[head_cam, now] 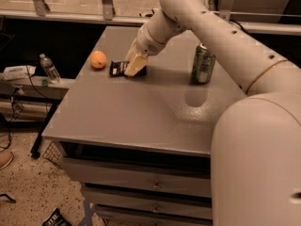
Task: Move rxbar chocolate near orange
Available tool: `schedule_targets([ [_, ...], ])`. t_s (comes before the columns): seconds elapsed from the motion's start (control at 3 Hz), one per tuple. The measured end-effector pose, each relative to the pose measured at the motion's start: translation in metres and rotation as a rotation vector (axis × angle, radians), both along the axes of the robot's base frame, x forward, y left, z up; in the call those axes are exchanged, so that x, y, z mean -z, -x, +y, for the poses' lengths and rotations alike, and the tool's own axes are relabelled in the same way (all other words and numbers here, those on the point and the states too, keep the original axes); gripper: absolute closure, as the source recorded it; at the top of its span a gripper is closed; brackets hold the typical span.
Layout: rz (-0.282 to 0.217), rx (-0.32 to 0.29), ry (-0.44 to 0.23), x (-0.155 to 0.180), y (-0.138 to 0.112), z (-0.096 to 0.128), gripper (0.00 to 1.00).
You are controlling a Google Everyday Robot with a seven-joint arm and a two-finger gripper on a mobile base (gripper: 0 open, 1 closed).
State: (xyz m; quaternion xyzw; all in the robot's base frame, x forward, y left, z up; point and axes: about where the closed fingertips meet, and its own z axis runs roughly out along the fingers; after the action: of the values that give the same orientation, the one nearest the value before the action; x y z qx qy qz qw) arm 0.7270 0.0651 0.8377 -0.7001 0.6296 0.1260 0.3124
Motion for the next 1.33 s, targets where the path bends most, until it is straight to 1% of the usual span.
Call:
schedule_targets([
  [0.33,0.000,0.000,0.000,-0.0009,-0.0001,0.0003,0.82],
  [0.67,0.000,-0.001,0.000,-0.0013,0.0000,0.0004,0.57],
  [1.33,0.001,-0.001,0.000,-0.0012,0.0000,0.0005,0.12],
])
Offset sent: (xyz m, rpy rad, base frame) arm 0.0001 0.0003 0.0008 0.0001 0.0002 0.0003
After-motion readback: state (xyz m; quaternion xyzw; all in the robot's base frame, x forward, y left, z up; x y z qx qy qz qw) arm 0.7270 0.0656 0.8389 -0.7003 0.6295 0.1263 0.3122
